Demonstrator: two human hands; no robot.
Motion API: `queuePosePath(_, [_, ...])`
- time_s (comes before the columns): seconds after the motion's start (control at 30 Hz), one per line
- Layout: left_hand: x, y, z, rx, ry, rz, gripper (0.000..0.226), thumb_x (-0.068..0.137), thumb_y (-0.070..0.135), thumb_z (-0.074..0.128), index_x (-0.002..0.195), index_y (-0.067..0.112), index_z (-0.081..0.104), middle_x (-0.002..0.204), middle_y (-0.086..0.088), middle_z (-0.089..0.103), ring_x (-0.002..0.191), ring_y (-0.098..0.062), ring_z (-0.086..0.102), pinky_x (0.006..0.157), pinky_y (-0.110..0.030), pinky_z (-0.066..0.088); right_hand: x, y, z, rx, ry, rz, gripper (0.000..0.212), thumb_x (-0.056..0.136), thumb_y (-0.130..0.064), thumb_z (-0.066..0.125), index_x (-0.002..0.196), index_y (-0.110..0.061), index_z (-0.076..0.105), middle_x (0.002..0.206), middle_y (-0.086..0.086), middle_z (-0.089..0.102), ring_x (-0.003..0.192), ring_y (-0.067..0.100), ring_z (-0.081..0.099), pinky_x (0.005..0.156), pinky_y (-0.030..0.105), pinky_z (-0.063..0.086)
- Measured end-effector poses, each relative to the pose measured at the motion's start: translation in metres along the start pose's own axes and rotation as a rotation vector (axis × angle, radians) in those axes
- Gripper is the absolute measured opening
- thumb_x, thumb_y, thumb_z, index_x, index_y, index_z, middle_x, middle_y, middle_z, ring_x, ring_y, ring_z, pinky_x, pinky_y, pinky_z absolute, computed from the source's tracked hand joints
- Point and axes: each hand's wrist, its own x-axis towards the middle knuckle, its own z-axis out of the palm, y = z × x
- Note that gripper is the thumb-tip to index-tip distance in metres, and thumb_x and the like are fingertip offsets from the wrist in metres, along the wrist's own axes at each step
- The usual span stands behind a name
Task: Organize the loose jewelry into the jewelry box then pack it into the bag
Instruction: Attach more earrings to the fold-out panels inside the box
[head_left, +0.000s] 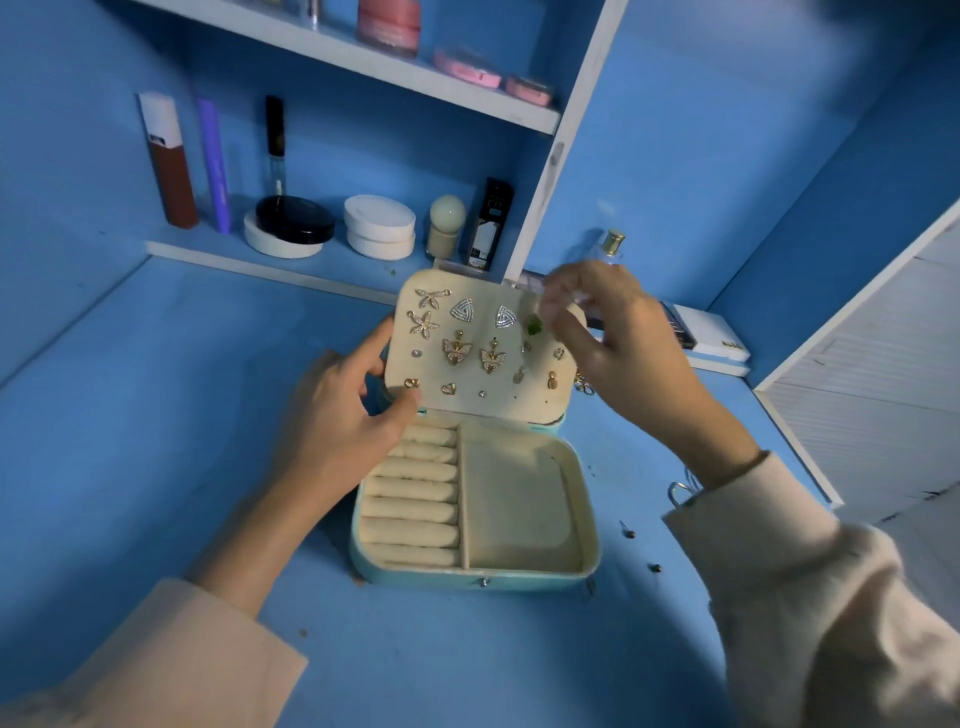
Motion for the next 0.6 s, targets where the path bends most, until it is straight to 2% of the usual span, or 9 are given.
queuePosePath(0.07, [0.0,-0.001,0.0,-0.005,-0.011,-0.019,0.063,0.071,0.036,0.054,0.129,0.053,0.036,0.074,0.032,0.052,0.074,0.001,0.042,0.061,-0.018,0.032,0.011,-0.006,0.008,0.036,-0.062,0.015,0.007,0.09,-0.005,0.052,0.092,-0.009,0.057,0.097,0.002,0.063,0.083,0.002,0.05,0.074,0.006,0.033])
queuePosePath(0.1, [-0.001,-0.002,0.001,-0.003,-0.01,-0.029,0.062,0.071,0.036,0.055,0.128,0.053,0.038,0.074,0.029,0.052,0.074,0.001,0.042,0.061,-0.019,0.032,0.015,-0.006,0.01,0.061,-0.094,0.044,0.006,0.091,-0.005,0.05,0.093,-0.009,0.055,0.095,0.001,0.064,0.079,-0.002,0.051,0.071,0.008,0.036])
queuePosePath(0.2, [-0.001,0.003,0.001,0.008,0.015,-0.045,0.059,0.075,0.034,0.058,0.127,0.051,0.038,0.068,0.022,0.049,0.075,-0.002,0.043,0.061,-0.019,0.032,0.018,-0.007,0.013,0.117,-0.123,0.097,0.006,0.093,-0.007,0.049,0.092,-0.012,0.052,0.088,-0.008,0.064,0.081,0.007,0.058,0.069,0.015,0.041])
queuePosePath(0.27, [0.0,0.004,-0.002,0.064,0.081,-0.052,0.054,0.081,0.028,0.063,0.132,0.037,0.047,0.08,0.023,0.054,0.081,-0.009,0.046,0.065,-0.022,0.032,0.017,-0.009,0.01,0.132,-0.117,0.103,0.006,0.094,-0.008,0.049,0.092,-0.013,0.051,0.087,-0.009,0.064,0.073,0.009,0.059,0.064,0.017,0.042])
queuePosePath(0.33, [-0.004,0.014,-0.006,0.015,0.211,-0.106,0.035,0.084,0.017,0.066,0.118,0.027,0.06,0.09,0.017,0.06,0.087,-0.016,0.052,0.067,-0.018,0.034,0.015,-0.013,0.007,0.133,-0.129,0.107,0.006,0.095,-0.008,0.048,0.091,-0.013,0.049,0.089,-0.006,0.064,0.054,0.003,0.054,0.051,0.013,0.038])
queuePosePath(0.37, [-0.009,0.023,-0.008,-0.125,0.253,-0.173,0.024,0.085,0.012,0.065,0.104,0.026,0.063,0.089,0.016,0.064,0.086,-0.013,0.055,0.067,-0.015,0.037,0.015,-0.014,0.005,0.127,-0.134,0.104,0.007,0.095,-0.008,0.048,0.091,-0.013,0.048,0.088,-0.005,0.063,0.047,0.002,0.05,0.049,0.012,0.036])
queuePosePath(0.43, [-0.026,0.052,-0.004,-0.576,0.172,-0.39,0.018,0.085,0.003,0.06,0.092,0.019,0.064,0.083,0.009,0.071,0.079,-0.005,0.059,0.065,-0.015,0.041,0.013,-0.016,0.003,0.104,-0.147,0.099,0.009,0.095,-0.006,0.048,0.09,-0.014,0.047,0.085,-0.004,0.063,0.042,0.003,0.047,0.047,0.012,0.034])
queuePosePath(0.53, [-0.045,0.083,0.008,-1.209,-0.036,-0.777,0.026,0.076,0.006,0.056,0.101,0.01,0.065,0.092,-0.004,0.074,0.084,-0.011,0.065,0.07,-0.024,0.047,0.01,-0.017,0.001,0.082,-0.148,0.083,0.01,0.094,-0.004,0.049,0.089,-0.013,0.048,0.08,-0.003,0.063,0.042,0.004,0.046,0.049,0.011,0.034])
queuePosePath(0.6, [-0.048,0.087,0.014,-1.467,-0.04,-0.953,0.029,0.083,0.008,0.05,0.109,0.005,0.064,0.103,-0.011,0.072,0.1,-0.018,0.065,0.081,-0.03,0.048,0.009,-0.019,0.0,0.085,-0.148,0.083,0.009,0.094,-0.006,0.05,0.089,-0.013,0.049,0.079,-0.003,0.062,0.042,0.004,0.045,0.048,0.011,0.034])
